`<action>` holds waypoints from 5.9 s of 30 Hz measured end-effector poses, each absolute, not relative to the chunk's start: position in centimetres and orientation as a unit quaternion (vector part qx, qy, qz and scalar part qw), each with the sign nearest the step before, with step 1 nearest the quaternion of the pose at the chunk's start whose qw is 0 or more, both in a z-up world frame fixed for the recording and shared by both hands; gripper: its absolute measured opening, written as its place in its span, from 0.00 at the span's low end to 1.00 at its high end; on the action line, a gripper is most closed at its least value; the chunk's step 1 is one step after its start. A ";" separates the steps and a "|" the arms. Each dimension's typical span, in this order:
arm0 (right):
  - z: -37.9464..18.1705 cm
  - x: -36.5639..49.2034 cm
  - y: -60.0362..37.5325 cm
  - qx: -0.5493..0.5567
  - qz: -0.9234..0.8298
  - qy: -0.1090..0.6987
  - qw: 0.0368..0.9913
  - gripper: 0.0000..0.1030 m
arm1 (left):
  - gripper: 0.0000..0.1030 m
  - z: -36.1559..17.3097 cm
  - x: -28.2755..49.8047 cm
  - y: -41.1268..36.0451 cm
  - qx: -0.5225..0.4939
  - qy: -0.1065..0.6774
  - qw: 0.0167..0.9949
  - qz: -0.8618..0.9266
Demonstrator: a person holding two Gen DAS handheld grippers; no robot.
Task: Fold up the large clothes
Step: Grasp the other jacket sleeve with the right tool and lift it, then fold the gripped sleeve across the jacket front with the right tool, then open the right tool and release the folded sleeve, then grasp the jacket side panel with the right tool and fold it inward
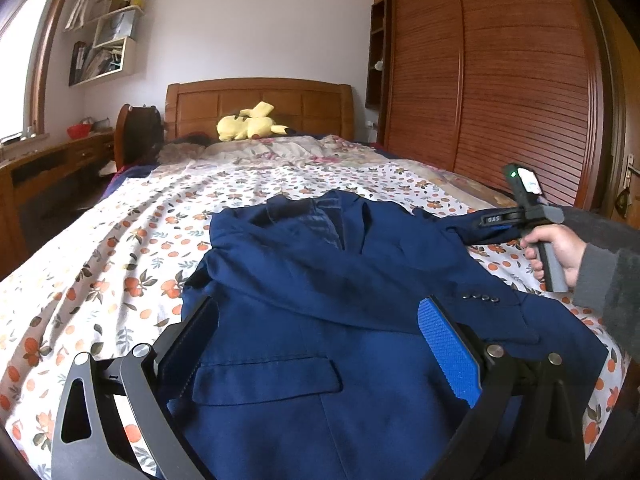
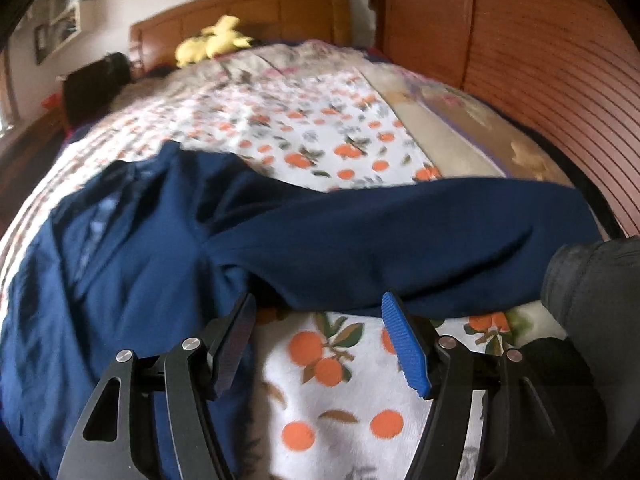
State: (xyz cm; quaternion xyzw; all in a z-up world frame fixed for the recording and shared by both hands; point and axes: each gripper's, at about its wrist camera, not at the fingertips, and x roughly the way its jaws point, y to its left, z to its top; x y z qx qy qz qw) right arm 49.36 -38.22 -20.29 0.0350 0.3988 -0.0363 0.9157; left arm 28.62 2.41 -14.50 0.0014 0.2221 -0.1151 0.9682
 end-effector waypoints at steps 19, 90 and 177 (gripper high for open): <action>-23.2 53.5 -43.6 0.168 -0.079 0.444 0.876 0.05 | 0.98 -15.0 29.0 2.5 -0.004 0.236 0.964 -0.119; -24.0 47.6 -39.1 0.069 -0.051 0.481 0.873 0.61 | 0.98 -16.4 27.2 0.3 0.054 0.260 0.952 -0.154; -20.9 38.3 -18.2 -0.093 0.143 0.439 0.882 0.08 | 0.98 -15.6 24.2 4.9 0.046 0.245 0.962 -0.110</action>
